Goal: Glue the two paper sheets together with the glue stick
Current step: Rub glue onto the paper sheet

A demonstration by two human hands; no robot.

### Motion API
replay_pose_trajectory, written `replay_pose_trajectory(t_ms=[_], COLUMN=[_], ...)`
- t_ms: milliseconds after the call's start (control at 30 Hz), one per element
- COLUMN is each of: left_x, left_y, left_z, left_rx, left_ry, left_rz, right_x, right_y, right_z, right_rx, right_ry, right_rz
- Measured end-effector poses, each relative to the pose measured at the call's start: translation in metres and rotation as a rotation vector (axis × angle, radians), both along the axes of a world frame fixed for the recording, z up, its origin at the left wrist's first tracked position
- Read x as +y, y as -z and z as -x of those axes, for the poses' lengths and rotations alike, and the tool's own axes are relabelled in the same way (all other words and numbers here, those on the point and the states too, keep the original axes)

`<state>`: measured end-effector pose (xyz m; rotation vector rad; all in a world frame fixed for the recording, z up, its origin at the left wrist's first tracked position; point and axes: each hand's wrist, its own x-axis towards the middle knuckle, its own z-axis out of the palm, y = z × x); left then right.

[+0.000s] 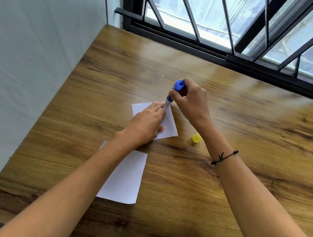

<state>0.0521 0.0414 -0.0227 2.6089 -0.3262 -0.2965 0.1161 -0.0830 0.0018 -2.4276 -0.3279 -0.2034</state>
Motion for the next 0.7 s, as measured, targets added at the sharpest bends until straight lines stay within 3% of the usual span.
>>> replay_pose_trajectory(t_ms=[700], left_x=[-0.0026], left_y=[-0.0047], left_z=[0.0025], left_rx=[0.040], left_ry=[-0.018], left_rz=[-0.007], right_x=[-0.0076], right_y=[0.0008], right_z=[0.0067], right_rx=[0.017], right_ry=[-0.026], right_rz=[0.088])
